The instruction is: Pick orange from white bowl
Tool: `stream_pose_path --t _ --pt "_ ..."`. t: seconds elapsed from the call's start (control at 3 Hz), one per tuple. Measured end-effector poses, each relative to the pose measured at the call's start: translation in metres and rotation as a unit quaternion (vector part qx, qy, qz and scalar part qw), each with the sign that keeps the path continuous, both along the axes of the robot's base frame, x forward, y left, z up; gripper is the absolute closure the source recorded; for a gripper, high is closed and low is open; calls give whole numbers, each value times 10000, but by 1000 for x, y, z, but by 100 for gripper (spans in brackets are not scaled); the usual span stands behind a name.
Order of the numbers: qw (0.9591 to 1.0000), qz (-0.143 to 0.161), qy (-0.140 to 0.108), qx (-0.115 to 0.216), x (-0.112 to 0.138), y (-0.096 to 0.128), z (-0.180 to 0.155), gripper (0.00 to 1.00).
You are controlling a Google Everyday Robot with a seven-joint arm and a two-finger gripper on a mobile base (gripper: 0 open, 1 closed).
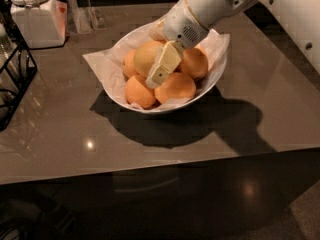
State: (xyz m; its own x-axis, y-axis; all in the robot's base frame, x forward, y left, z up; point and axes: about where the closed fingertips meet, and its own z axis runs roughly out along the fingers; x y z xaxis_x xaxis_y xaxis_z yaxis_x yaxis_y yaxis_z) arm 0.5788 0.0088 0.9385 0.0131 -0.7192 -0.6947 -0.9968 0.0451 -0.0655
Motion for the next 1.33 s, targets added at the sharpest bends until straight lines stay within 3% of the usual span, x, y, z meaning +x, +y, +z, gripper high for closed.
stream_pose_path --t 0.67,1.33 --pt "9998 -172 65 -60 -12 -15 -5 0" --pt "9999 -111 56 -91 -10 -9 -4 42"
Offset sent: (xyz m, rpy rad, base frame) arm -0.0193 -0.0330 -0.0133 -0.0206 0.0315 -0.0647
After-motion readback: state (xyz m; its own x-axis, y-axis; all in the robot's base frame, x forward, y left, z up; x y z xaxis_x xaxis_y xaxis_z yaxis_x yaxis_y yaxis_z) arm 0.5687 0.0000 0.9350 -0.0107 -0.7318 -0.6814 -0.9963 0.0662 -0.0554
